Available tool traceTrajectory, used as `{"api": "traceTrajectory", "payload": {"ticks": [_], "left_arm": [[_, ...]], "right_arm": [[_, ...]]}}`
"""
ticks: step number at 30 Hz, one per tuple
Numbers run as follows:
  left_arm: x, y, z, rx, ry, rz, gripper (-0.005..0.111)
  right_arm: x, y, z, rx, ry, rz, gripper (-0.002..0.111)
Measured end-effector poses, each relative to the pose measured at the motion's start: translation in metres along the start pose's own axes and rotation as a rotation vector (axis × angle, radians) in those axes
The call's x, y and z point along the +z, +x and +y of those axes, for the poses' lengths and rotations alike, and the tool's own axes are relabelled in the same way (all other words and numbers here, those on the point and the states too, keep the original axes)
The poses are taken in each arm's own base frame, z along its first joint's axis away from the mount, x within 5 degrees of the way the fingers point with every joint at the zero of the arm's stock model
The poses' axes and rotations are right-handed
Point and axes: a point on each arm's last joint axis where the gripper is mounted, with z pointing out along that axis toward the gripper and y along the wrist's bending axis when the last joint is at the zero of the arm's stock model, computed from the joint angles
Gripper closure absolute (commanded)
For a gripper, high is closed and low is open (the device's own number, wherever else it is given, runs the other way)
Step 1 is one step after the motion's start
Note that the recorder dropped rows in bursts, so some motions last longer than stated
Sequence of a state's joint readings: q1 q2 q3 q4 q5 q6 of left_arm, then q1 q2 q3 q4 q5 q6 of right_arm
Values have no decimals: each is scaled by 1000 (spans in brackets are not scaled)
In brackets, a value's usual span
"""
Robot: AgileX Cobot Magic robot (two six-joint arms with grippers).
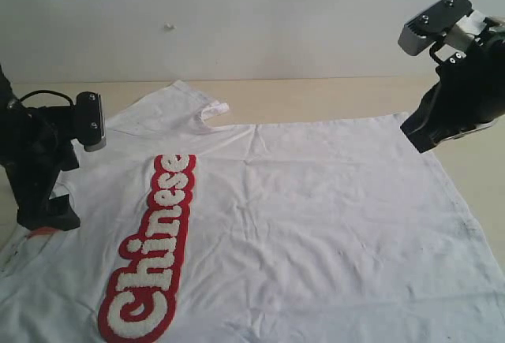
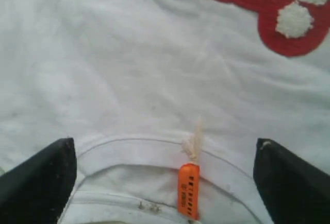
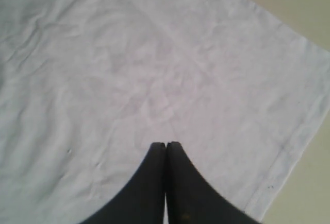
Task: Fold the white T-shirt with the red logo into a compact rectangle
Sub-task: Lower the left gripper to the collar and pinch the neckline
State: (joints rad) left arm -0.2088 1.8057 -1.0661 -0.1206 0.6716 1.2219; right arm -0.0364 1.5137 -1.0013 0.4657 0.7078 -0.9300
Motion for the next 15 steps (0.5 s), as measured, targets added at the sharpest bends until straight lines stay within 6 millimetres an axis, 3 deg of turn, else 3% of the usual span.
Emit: {"api": "traceTrajectory", "payload": {"ticks": [8,15], "left_arm": [[0,-3,7,-1,-79,-30,18],[0,-9,-1,-3,7,-95,16]], "right_arm": [[0,-1,0,10,-2,-11,108],[0,-1,0,14,-4,-14,108]]}}
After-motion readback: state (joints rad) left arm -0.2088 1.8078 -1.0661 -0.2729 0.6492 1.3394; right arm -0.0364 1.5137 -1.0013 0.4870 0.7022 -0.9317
